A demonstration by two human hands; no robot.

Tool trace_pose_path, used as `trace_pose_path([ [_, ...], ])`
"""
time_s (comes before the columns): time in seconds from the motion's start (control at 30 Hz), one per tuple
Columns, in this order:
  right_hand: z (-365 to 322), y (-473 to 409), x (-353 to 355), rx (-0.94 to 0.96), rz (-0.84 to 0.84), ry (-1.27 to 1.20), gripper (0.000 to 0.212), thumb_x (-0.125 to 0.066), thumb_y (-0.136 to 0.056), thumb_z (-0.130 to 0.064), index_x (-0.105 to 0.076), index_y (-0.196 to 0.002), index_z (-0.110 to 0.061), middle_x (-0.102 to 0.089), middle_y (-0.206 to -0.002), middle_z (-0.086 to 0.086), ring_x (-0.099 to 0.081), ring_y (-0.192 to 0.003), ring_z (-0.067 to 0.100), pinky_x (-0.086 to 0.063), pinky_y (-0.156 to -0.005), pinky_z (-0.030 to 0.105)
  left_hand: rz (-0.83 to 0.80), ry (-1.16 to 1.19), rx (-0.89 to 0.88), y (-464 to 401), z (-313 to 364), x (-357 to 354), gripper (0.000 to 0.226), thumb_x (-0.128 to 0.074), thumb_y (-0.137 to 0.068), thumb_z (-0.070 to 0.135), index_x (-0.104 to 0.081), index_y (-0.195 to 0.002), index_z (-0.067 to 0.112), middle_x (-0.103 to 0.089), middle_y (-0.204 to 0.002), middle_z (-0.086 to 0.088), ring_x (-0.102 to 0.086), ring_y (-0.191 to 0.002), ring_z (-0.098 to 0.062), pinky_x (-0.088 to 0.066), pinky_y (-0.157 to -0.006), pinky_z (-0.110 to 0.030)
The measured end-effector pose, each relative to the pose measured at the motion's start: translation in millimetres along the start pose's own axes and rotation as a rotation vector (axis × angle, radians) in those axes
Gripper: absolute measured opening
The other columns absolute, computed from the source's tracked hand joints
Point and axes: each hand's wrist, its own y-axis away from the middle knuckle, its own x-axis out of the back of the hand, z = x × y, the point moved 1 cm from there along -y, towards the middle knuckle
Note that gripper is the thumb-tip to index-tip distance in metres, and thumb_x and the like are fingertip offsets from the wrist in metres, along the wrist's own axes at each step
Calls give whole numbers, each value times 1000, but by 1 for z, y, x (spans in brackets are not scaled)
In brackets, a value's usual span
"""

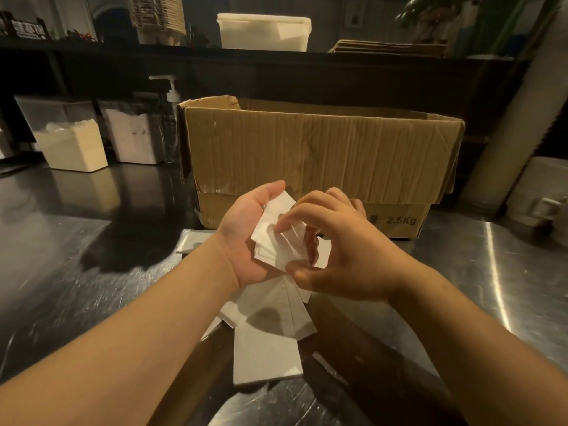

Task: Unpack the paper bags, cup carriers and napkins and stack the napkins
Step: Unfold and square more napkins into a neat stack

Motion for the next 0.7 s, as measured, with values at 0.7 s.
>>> trace_pose_path([
  [0.7,7,-1,-3,61,28,-46,31,-76,-86,-37,-65,-115,-39,-55,-121,-20,-51,-114,6,-45,-102,46,62,-13,22,4,2,-3,45,-53,-97,51,-67,-112,11,-65,-83,-11,-64,-79,-24,-53,-74,-36],
])
